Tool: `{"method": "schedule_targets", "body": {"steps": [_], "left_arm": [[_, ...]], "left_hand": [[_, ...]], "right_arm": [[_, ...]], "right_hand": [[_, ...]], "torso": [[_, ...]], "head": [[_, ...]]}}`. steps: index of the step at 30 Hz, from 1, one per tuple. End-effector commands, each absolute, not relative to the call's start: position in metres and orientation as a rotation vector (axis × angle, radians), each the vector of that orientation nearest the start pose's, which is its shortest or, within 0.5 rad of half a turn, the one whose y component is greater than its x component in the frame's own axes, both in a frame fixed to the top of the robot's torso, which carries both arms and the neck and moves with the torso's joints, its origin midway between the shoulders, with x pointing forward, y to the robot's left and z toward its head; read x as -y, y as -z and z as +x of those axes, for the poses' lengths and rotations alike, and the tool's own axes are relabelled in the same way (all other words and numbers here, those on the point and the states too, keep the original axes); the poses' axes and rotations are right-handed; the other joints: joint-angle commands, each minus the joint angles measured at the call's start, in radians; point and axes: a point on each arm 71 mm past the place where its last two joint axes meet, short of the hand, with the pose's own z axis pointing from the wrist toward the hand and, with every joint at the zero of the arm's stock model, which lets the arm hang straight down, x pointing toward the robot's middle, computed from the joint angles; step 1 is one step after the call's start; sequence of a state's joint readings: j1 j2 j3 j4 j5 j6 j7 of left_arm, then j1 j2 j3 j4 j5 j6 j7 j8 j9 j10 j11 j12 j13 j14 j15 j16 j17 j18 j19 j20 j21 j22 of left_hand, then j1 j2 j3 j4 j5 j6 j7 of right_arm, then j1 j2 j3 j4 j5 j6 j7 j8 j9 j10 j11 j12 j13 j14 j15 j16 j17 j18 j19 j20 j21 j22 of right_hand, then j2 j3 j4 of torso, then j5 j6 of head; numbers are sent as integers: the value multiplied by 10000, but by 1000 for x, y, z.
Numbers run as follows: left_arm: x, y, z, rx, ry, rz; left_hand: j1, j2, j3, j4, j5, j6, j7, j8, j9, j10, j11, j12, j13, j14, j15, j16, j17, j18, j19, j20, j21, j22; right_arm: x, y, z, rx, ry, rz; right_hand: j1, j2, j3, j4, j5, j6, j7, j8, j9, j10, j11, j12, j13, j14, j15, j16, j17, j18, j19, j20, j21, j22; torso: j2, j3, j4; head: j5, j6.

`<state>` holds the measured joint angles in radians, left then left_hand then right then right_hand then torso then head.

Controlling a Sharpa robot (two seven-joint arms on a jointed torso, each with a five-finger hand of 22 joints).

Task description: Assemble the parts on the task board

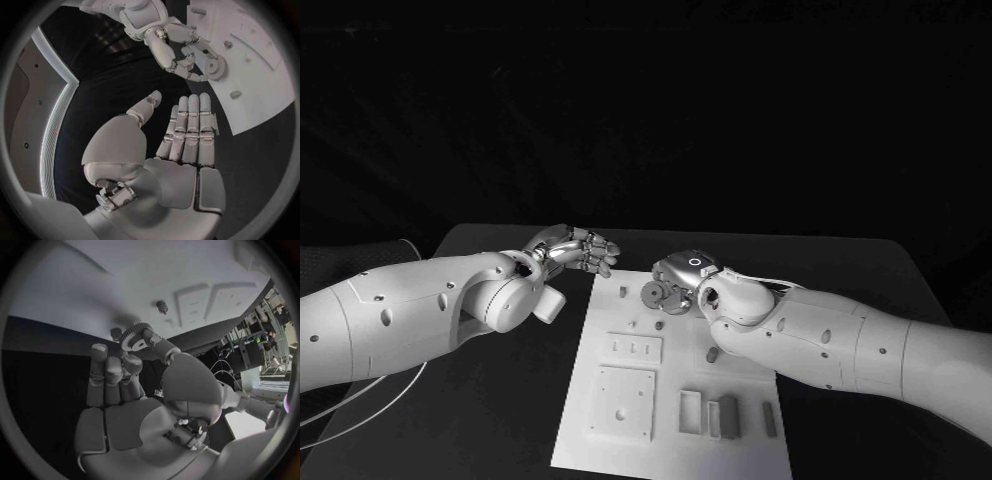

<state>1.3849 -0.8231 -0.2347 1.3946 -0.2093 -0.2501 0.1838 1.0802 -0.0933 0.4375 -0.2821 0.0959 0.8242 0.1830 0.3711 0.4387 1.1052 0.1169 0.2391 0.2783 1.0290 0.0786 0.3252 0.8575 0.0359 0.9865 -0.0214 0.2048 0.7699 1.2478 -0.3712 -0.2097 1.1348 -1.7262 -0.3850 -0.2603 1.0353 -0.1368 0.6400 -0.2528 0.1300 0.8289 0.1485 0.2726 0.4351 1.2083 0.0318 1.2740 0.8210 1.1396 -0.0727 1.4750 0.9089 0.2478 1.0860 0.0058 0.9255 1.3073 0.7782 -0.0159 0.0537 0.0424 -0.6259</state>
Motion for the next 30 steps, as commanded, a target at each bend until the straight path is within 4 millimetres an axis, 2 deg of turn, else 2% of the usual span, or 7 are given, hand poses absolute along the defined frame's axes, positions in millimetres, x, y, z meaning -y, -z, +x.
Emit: {"method": "schedule_targets", "body": {"steps": [1, 8, 12, 21, 25, 30], "left_arm": [[-237, 172, 519, -16828, 12425, -8729], [-237, 172, 519, -16817, 12428, -8729], [-237, 171, 518, -16818, 12440, -8728], [-239, 171, 518, -16823, 12435, -8738], [-239, 171, 518, -16816, 12431, -8743], [-239, 171, 518, -16798, 12432, -8745]], "left_hand": [[19, -15, 18, -36, -28, -49, -29, -14, 12, -69, 4, 33, 16, 51, 10, -68, 18, 157, 83, 12, -69, 14], [23, -15, 19, -36, -28, -45, -31, -12, 15, -71, 4, 34, 20, 53, 10, -73, 24, 157, 83, 12, -71, 16], [23, -17, 19, -36, -29, -44, -31, -12, 17, -72, 4, 35, 23, 54, 10, -77, 28, 157, 83, 13, -72, 17], [20, -21, 16, -34, -30, -44, -28, -13, 19, -75, 6, 35, 28, 56, 11, -84, 35, 156, 84, 14, -74, 19], [21, -23, 16, -34, -30, -45, -28, -14, 20, -77, 6, 36, 30, 57, 11, -88, 38, 156, 84, 14, -76, 20], [22, -23, 17, -34, -29, -45, -28, -14, 21, -78, 6, 36, 33, 58, 11, -92, 42, 156, 84, 14, -77, 21]], "right_arm": [[63, 224, 526, -15565, -4179, -4824], [63, 229, 527, -15733, -4145, -4822], [65, 230, 528, -15784, -4096, -4785], [63, 231, 528, -15870, -4150, -4759], [63, 231, 529, -15893, -4150, -4741], [63, 232, 530, -15897, -4145, -4686]], "right_hand": [[63, 4, 24, 52, 35, 395, -18, 34, 142, 83, 16, -56, -18, 61, 16, -18, -15, 140, 26, -58, 6, 145], [60, 19, 24, 58, 33, 398, -18, 33, 139, 88, 16, -59, -20, 65, 16, -20, -18, 140, 29, -58, 5, 145], [59, 23, 23, 58, 31, 398, -18, 32, 137, 89, 16, -60, -21, 66, 16, -21, -20, 140, 29, -58, 4, 145], [40, 16, 9, 60, 15, 396, -16, 27, 129, 93, 17, -65, -25, 67, 18, -28, -26, 140, 24, -55, -3, 145], [38, 17, 7, 61, 11, 394, -15, 25, 126, 94, 18, -67, -26, 67, 19, -30, -29, 140, 22, -55, -6, 145], [38, 8, 3, 46, -2, 346, -3, -7, 103, 87, 29, -84, -35, 54, 26, -47, -39, 140, 3, -50, -25, 143]], "torso": [[5, 7, 3], [2, -19, 5], [2, -8, -3], [3, -11, 17], [4, -21, 12], [2, -9, 2]], "head": [[2, 2], [-38, -3], [-16, 1], [-1, -18], [-12, -15], [-64, -27]]}}
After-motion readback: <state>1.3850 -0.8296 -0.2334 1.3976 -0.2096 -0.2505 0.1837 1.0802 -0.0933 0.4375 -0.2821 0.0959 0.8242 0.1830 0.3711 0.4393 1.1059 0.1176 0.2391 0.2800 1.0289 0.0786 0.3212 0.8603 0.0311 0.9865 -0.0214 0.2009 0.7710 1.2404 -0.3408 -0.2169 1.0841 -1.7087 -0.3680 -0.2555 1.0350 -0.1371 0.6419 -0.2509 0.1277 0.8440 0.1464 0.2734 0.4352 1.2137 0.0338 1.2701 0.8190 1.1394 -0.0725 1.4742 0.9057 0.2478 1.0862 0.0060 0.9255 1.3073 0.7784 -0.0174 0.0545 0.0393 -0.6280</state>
